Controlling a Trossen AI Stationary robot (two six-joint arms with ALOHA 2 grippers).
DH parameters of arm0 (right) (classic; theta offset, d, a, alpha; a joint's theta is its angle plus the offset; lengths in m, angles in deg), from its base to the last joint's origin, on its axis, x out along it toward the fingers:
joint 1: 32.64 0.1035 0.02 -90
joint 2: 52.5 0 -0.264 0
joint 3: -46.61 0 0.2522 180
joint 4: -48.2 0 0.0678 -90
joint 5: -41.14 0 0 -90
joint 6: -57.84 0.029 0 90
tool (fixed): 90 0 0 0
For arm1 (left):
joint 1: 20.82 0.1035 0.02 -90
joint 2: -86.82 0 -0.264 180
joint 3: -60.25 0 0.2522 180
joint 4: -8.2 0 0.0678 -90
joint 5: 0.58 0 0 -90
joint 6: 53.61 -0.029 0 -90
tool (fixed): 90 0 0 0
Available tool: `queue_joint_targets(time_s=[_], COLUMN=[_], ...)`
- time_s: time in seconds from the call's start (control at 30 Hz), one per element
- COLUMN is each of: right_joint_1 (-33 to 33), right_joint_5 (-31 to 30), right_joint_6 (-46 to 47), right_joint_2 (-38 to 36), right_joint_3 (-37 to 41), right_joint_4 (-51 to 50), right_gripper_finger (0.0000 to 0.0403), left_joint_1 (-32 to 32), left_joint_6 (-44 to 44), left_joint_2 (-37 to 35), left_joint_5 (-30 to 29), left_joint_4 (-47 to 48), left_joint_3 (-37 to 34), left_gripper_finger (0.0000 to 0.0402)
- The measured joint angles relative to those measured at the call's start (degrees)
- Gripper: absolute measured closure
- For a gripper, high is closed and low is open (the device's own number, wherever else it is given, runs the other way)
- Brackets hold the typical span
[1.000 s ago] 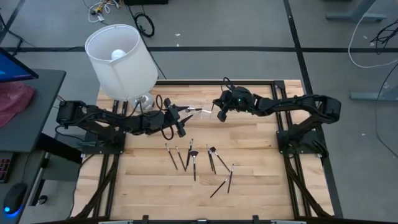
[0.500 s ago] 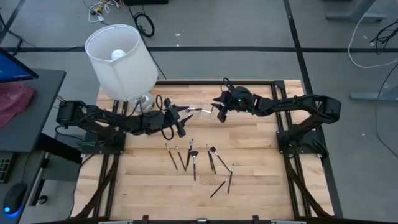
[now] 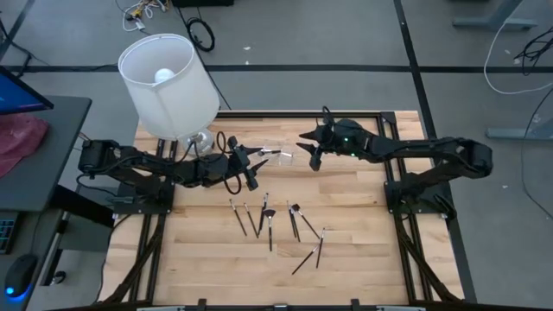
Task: Put items in baskets/containers
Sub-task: Put the black eyeshadow brush into the transparent organizer
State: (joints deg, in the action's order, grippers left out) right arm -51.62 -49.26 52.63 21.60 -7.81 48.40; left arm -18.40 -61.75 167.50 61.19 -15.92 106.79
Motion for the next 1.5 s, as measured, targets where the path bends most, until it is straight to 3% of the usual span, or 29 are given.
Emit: queue_joint_targets(time_s=[0.23, 0.57, 0.87, 1.2, 1.5], right_joint_1=[4.43, 8.93, 12.06, 16.56, 18.21], right_joint_5=[0.00, 0.31, 9.82, 10.40, 10.45], right_joint_6=[0.00, 0.20, 1.26, 1.11, 3.78], right_joint_2=[-5.95, -6.28, -6.26, -6.25, -6.22], right_joint_3=[0.00, 0.00, 0.00, 0.04, 9.14], right_joint_4=[-8.12, -12.47, -15.12, -20.65, -12.38], right_gripper_finger=[0.0257, 0.0256, 0.0256, 0.0256, 0.0256], left_joint_1=[0.00, 0.00, 0.00, 0.00, -0.02], left_joint_6=[0.02, 0.00, 0.00, -0.04, -0.33], left_joint_2=[0.00, 0.00, 0.00, 0.00, -0.07], left_joint_5=[0.00, -0.02, -0.01, 0.00, -0.02], left_joint_4=[0.00, 0.00, 0.00, -1.48, -2.30], left_joint_3=[0.00, 0.00, 0.00, -0.02, -0.02], left_gripper_finger=[0.0200, 0.0200, 0.0200, 0.0200, 0.0200])
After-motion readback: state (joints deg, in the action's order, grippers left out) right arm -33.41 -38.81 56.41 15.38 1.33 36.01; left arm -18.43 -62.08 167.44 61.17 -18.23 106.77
